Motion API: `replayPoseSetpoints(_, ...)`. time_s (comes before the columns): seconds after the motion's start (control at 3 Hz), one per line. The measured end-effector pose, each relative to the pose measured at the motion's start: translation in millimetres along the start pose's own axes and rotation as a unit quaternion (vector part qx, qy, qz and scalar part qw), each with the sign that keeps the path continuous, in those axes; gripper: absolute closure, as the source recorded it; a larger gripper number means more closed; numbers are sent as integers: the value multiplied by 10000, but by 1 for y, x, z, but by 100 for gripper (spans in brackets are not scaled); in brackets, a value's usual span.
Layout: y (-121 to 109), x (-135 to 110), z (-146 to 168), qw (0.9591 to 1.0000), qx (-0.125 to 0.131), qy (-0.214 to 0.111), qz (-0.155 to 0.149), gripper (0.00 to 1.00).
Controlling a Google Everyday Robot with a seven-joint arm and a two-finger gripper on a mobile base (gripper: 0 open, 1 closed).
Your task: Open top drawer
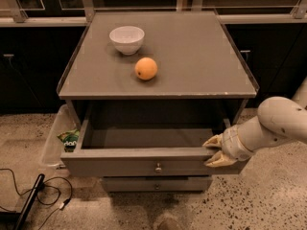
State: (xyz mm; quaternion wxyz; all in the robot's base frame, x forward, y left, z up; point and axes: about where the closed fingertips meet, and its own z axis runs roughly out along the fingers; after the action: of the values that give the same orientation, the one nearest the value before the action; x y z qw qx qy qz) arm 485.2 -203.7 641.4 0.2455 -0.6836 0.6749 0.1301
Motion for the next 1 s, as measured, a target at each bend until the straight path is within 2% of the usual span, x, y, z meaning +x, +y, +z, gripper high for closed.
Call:
replayPoseSetpoints(0.33, 1, 0, 0, 10000, -2, 2, 2, 86)
replayPoseSetpoints(1.0, 1, 0, 0, 10000, -3, 2, 1, 39)
